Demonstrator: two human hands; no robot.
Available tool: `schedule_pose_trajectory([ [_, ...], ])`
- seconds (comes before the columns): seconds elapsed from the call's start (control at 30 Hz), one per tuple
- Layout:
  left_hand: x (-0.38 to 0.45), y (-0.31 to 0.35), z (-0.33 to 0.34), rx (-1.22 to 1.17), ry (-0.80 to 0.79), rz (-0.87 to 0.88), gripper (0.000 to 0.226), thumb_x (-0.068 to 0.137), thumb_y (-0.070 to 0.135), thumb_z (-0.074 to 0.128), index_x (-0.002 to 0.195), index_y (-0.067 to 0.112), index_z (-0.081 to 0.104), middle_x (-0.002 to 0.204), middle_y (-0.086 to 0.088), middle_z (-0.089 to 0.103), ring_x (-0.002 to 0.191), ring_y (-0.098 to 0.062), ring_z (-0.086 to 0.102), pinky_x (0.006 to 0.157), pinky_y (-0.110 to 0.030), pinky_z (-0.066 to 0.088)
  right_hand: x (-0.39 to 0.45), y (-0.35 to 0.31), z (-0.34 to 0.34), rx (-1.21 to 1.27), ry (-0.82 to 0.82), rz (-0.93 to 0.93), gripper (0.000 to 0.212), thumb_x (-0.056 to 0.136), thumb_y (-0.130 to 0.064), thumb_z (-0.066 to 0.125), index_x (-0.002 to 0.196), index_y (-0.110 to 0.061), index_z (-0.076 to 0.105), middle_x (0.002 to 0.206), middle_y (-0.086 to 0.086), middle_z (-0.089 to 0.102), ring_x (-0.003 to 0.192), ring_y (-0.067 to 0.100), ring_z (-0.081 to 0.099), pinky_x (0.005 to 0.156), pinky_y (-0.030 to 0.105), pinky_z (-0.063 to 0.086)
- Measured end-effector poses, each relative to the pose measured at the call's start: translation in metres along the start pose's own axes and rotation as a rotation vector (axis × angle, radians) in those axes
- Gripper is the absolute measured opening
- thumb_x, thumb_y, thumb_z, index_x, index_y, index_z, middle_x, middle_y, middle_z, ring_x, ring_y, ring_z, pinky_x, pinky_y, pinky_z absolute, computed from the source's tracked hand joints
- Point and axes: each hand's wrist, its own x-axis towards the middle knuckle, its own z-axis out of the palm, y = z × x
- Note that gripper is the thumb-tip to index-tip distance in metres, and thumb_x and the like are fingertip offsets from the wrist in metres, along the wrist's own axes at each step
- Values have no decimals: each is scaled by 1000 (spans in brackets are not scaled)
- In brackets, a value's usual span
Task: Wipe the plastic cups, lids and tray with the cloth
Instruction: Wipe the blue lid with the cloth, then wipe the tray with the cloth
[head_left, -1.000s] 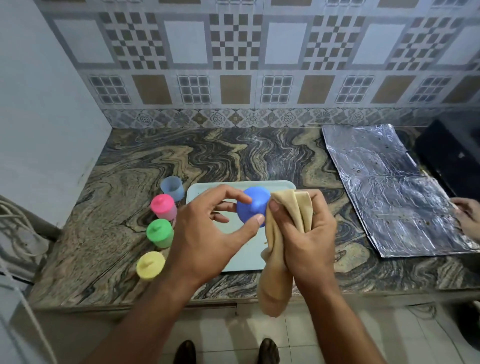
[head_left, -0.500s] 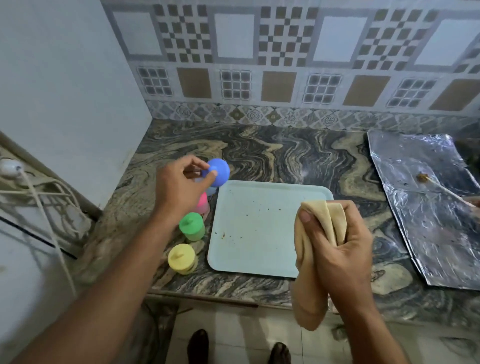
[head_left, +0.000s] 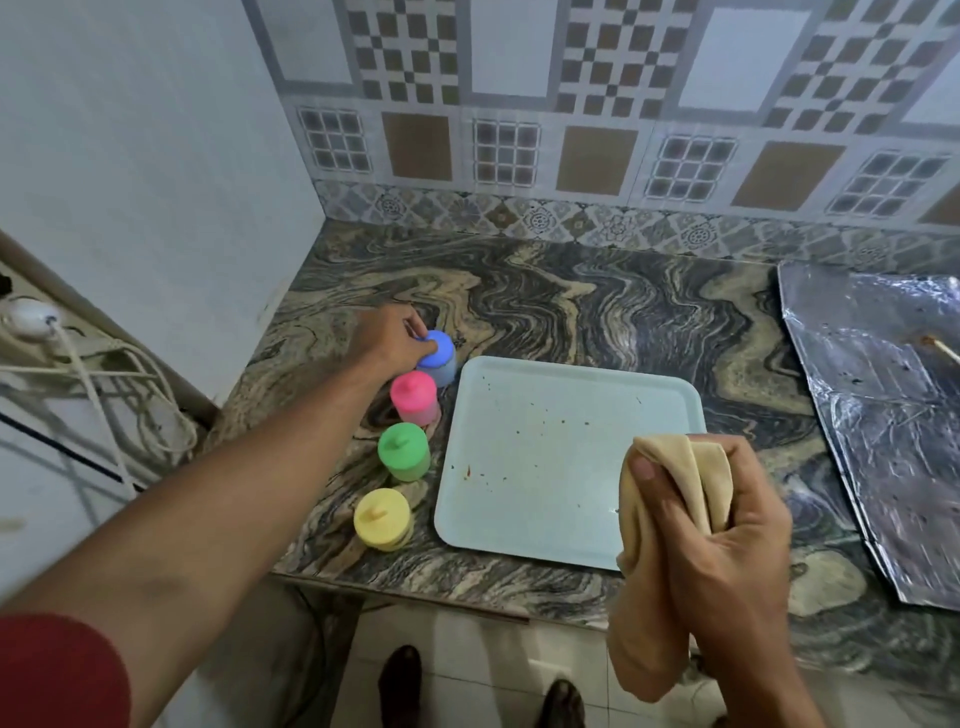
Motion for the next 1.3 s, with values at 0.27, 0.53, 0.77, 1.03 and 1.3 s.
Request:
schedule_pose_trajectory([
  [0.27, 6, -1, 6, 25, 0, 5, 14, 76, 19, 87, 87, 16, 78, 86, -2, 76, 82, -21, 69, 69, -27, 47, 4, 3, 1, 5, 10, 26, 17, 85, -17, 75, 87, -8, 60, 63, 9, 63, 51, 12, 58, 47, 25, 48],
  [0.53, 9, -3, 7, 48, -12, 43, 14, 74, 20, 87, 80, 21, 75, 79, 2, 73, 78, -21, 70, 68, -27, 50, 7, 5, 2, 24, -7, 43, 18, 84, -17, 74, 87, -7, 60, 63, 7, 63, 50, 9, 58, 46, 24, 49],
  [0.77, 10, -5, 11, 96, -9, 88, 16, 76, 24, 88, 84, 21, 74, 81, 1, 72, 76, -22, 68, 63, -26, 43, 12, 22, -3, 22, 23, 186, 12, 90, -23, 76, 92, -17, 66, 74, 5, 67, 63, 30, 62, 60, 56, 60],
  [1.03, -6, 7, 0, 121, 94, 160, 30, 83, 39, 84, 105, 23, 71, 124, -13, 60, 100, -32, 67, 88, -42, 56, 28, 73, -1, 338, 201, 964, 27, 98, -36, 73, 115, -17, 74, 95, 6, 78, 87, 24, 74, 92, 47, 60],
  [1.3, -133, 40, -8, -237, 256, 358, 14, 86, 29, 73, 99, 23, 75, 101, 3, 67, 85, -8, 68, 78, -27, 56, 52, 93, 0, 535, -83, 1117, 20, 88, -22, 53, 87, -14, 71, 83, 7, 65, 70, 27, 60, 81, 38, 52],
])
